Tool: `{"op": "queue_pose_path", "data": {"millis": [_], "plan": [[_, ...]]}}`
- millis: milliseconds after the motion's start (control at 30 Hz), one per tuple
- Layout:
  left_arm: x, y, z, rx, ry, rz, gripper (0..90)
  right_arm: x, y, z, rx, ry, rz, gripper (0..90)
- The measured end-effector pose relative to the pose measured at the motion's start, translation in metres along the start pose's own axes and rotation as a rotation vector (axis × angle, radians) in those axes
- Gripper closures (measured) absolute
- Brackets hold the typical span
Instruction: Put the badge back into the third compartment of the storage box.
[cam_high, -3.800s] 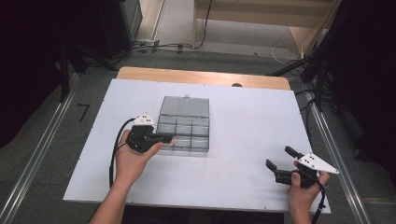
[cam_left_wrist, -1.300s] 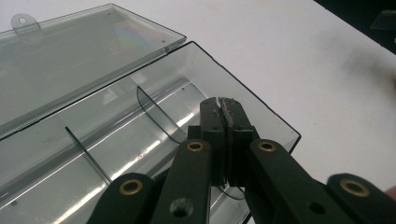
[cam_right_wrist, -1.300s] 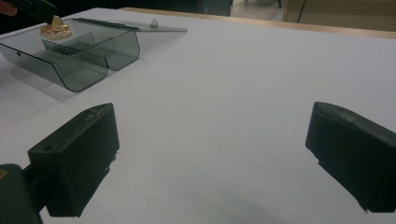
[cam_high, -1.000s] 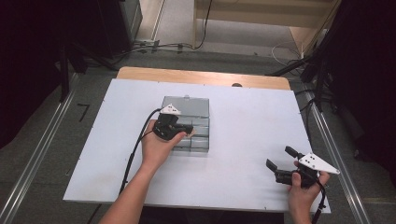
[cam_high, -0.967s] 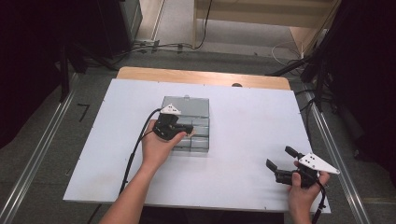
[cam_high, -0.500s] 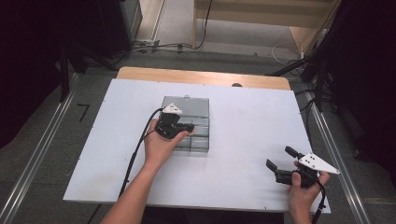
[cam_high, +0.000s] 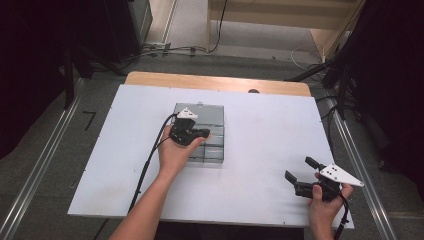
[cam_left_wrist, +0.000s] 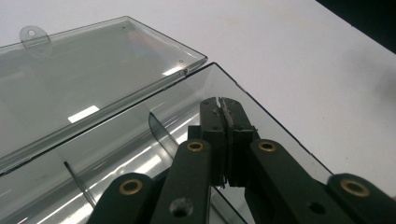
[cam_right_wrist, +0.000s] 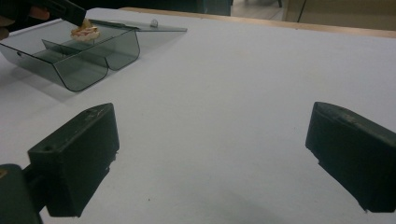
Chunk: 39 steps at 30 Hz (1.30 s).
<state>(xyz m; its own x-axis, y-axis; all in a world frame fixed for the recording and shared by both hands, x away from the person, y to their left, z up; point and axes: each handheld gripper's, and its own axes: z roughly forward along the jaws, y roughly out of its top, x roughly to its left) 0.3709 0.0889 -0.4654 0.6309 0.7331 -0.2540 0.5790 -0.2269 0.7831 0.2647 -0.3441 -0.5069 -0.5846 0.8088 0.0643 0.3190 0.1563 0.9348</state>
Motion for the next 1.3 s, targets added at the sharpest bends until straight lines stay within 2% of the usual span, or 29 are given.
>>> {"op": "queue_pose_path", "data": {"millis": [800, 1067, 1133, 1300], "plan": [[0.000, 0.009, 0.017, 0.037, 0.013, 0.007, 90.0, 0.000, 0.000, 0.000, 0.000, 0.002, 0.001, 1.2], [0.000, 0.007, 0.020, 0.058, -0.007, 0.017, 89.8, 0.000, 0.000, 0.000, 0.000, 0.001, 0.001, 1.2], [0.000, 0.007, 0.019, 0.055, -0.002, 0.014, 88.6, 0.000, 0.000, 0.000, 0.000, 0.001, 0.000, 1.2], [-0.001, 0.009, 0.015, 0.024, -0.006, -0.004, 75.7, 0.000, 0.000, 0.000, 0.000, 0.001, 0.000, 1.2]]}}
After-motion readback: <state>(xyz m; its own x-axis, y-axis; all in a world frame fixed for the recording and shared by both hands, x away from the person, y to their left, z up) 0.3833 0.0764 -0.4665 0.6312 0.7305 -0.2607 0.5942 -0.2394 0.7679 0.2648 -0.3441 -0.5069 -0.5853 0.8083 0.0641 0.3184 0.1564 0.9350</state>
